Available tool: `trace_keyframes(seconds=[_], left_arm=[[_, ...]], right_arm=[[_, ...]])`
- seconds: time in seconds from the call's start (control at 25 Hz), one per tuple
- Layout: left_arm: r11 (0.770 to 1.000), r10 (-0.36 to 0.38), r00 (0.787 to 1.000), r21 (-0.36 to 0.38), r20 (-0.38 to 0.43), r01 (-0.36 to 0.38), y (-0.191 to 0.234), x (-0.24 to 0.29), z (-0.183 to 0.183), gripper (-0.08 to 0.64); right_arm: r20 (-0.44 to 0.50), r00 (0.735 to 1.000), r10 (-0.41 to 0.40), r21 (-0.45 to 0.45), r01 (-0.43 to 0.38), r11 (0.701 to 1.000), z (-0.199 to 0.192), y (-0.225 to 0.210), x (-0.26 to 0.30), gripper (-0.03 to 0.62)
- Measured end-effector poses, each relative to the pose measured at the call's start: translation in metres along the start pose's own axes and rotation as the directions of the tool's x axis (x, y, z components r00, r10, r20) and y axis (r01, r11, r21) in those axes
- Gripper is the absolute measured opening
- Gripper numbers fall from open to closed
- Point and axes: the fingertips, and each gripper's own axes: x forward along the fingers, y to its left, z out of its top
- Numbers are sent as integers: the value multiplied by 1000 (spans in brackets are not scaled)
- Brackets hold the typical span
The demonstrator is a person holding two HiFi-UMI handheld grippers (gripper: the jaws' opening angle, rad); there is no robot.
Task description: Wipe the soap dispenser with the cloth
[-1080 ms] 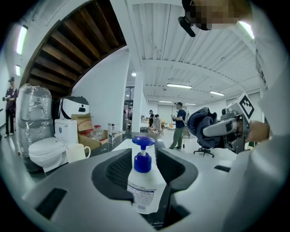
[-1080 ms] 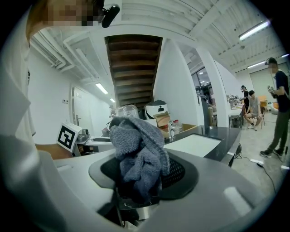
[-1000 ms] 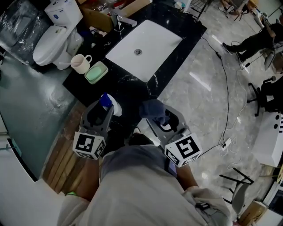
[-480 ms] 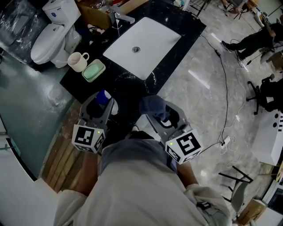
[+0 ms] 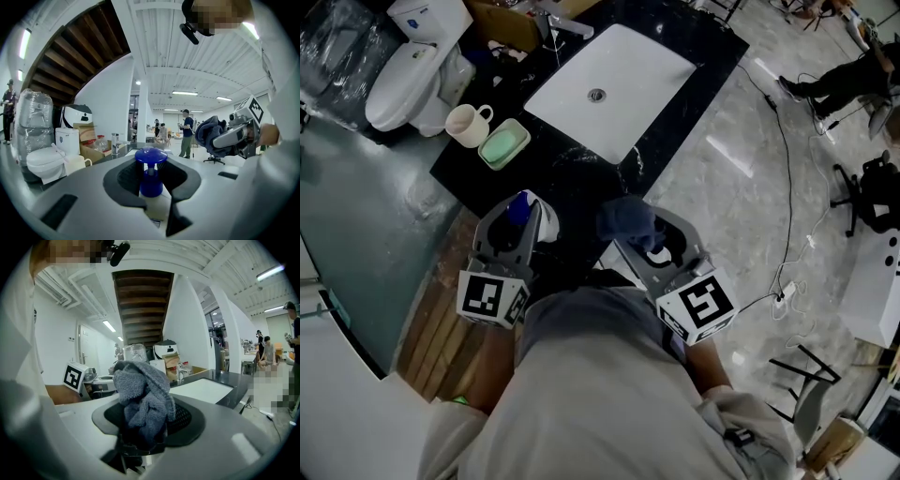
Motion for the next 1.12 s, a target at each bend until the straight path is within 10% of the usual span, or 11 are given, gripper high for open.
trace_keyframes(seconds=[1.12], left_arm=[[992, -32, 997, -117, 74, 41, 33, -18, 2, 84]], right_arm=[[-209, 966, 152, -264, -206, 942, 6, 46, 92, 186]])
